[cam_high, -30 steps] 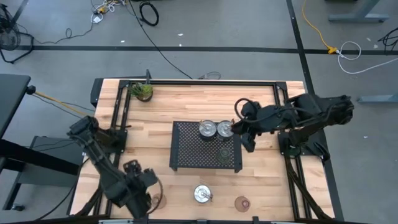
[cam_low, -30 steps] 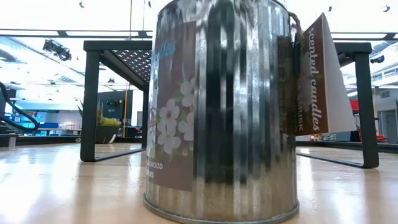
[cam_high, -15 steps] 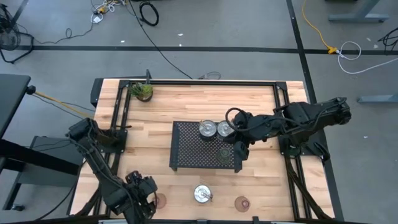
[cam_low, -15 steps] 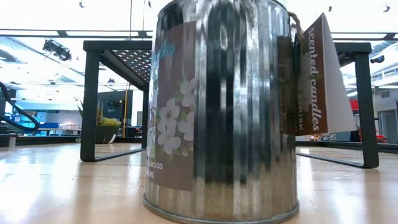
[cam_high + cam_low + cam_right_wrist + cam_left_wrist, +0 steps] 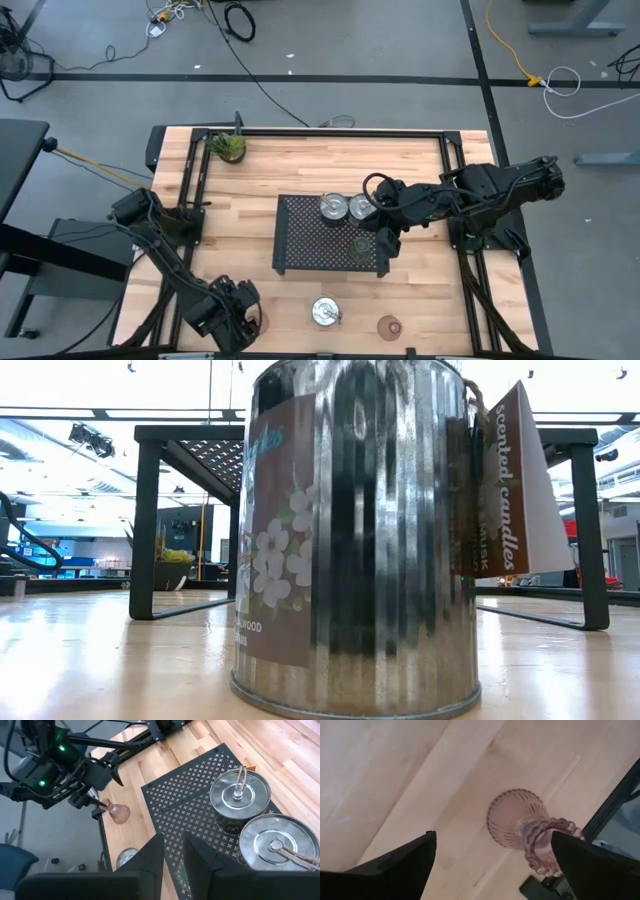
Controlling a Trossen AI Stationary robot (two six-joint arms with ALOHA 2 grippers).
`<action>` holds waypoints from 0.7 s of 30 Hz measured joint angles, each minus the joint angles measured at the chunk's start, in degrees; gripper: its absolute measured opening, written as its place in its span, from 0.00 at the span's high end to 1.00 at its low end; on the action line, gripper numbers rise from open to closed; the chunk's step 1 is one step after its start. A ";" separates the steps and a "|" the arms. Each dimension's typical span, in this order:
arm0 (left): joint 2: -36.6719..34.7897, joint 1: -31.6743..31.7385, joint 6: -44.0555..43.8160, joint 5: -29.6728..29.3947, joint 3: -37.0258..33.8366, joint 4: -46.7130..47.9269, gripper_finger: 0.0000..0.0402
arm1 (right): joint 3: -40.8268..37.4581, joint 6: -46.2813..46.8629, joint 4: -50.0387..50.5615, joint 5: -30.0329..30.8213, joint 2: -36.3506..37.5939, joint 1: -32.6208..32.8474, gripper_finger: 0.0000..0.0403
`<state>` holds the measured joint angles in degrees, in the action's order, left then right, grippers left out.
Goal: Pick & Place candle stick holders
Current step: Put the left pink candle holder on the shelf aligned with the green candle holder
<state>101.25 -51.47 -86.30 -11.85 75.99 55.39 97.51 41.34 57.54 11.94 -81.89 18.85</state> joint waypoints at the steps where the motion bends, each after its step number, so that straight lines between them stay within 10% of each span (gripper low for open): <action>1: 0.00 0.33 0.30 0.41 -0.72 -1.10 0.03 | 0.01 -0.02 -0.02 0.01 0.00 0.00 0.82; 8: -0.25 2.09 0.57 1.85 -3.98 -6.84 0.31 | 0.00 -0.26 -0.02 0.01 0.00 0.00 0.82; 16: -0.28 4.18 3.40 2.05 -4.02 -9.28 0.90 | 0.02 -0.34 -0.02 0.11 0.02 0.00 0.82; 21: 0.09 5.59 5.68 5.31 -1.96 -8.96 0.92 | 0.02 -0.35 -0.02 0.17 0.00 0.00 0.82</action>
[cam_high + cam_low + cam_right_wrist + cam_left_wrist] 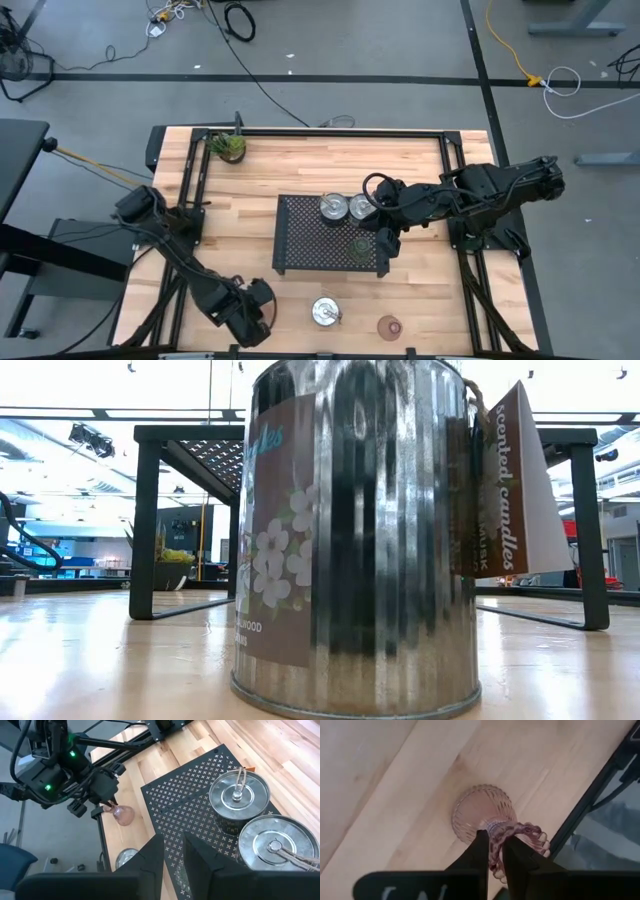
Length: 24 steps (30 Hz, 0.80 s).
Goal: Pick & Place candle stick holders
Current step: Put the left pink candle holder on the shelf aligned with the green candle holder
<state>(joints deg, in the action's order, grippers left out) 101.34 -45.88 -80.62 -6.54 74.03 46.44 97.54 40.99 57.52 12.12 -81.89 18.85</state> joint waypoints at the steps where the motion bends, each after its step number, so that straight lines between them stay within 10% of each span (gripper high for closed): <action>1: 0.12 0.32 0.41 1.07 0.67 0.49 0.92 | 0.00 0.00 -0.02 -0.02 0.00 0.00 0.82; 24: -0.09 10.16 19.24 -3.85 39.71 34.28 0.92 | 0.02 -1.11 -0.02 0.07 0.00 0.00 0.82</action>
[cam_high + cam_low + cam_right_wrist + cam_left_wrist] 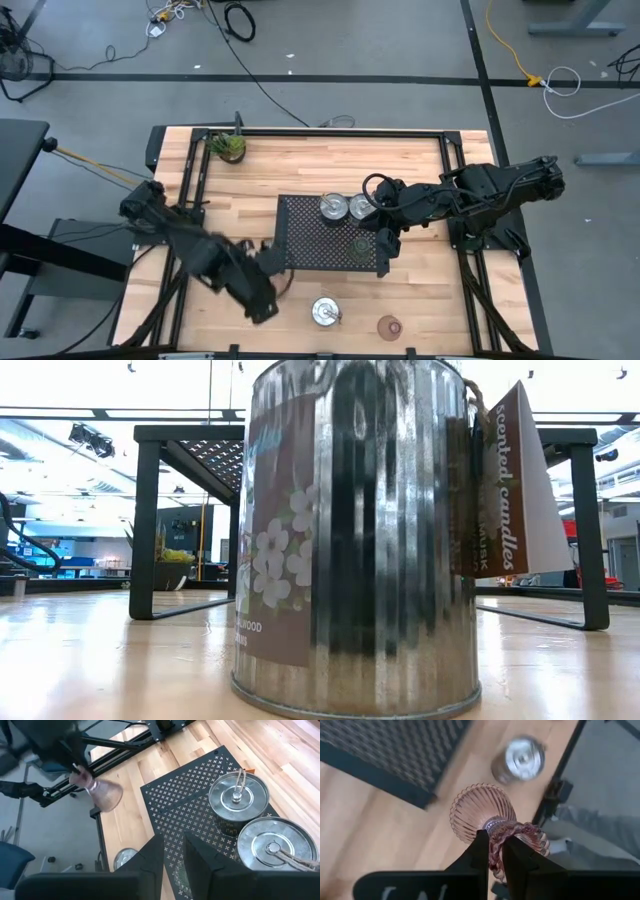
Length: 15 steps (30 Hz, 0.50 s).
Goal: Pick & Place candle stick holders
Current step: Put the left pink candle holder on the shelf aligned with the green candle holder
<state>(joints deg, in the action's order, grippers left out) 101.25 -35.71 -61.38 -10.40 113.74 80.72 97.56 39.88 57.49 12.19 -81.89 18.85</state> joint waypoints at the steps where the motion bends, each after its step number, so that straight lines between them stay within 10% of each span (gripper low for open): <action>1: 0.00 1.11 1.15 -0.12 1.73 1.02 0.92 | 0.00 -0.03 0.00 0.10 0.00 0.00 0.82; 15: 2.23 19.12 19.62 6.85 6.61 -2.76 0.92 | 0.02 -1.28 0.02 1.92 0.00 0.00 0.82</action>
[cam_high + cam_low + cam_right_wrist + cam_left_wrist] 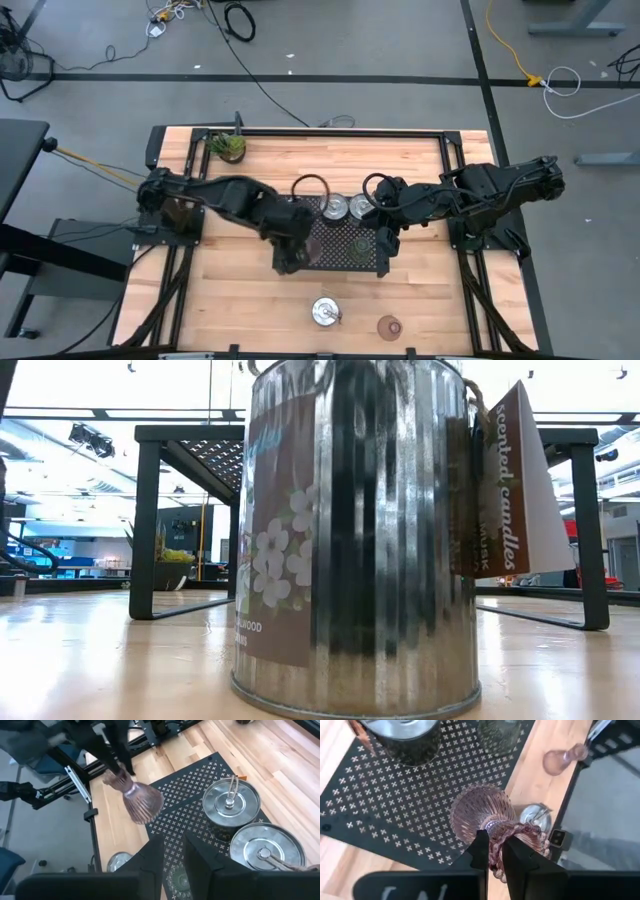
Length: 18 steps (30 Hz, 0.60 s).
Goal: Pick & Place candle stick holders
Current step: Put the left pink candle holder on the shelf aligned with the green candle holder
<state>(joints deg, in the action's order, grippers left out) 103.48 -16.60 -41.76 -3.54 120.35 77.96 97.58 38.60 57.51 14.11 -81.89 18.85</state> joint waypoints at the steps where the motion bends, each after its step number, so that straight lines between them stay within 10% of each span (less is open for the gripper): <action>1: 0.35 0.79 0.86 1.19 -0.04 -0.53 0.92 | 0.02 -0.14 0.02 0.00 0.00 0.00 0.82; 18: 6.56 8.15 8.15 8.91 -0.02 -5.65 0.92 | 0.02 -3.68 0.40 -0.02 0.00 0.00 0.82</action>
<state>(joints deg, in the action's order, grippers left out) 110.04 -8.44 -33.61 5.37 120.33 72.31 97.60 34.92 57.91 14.09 -81.89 18.85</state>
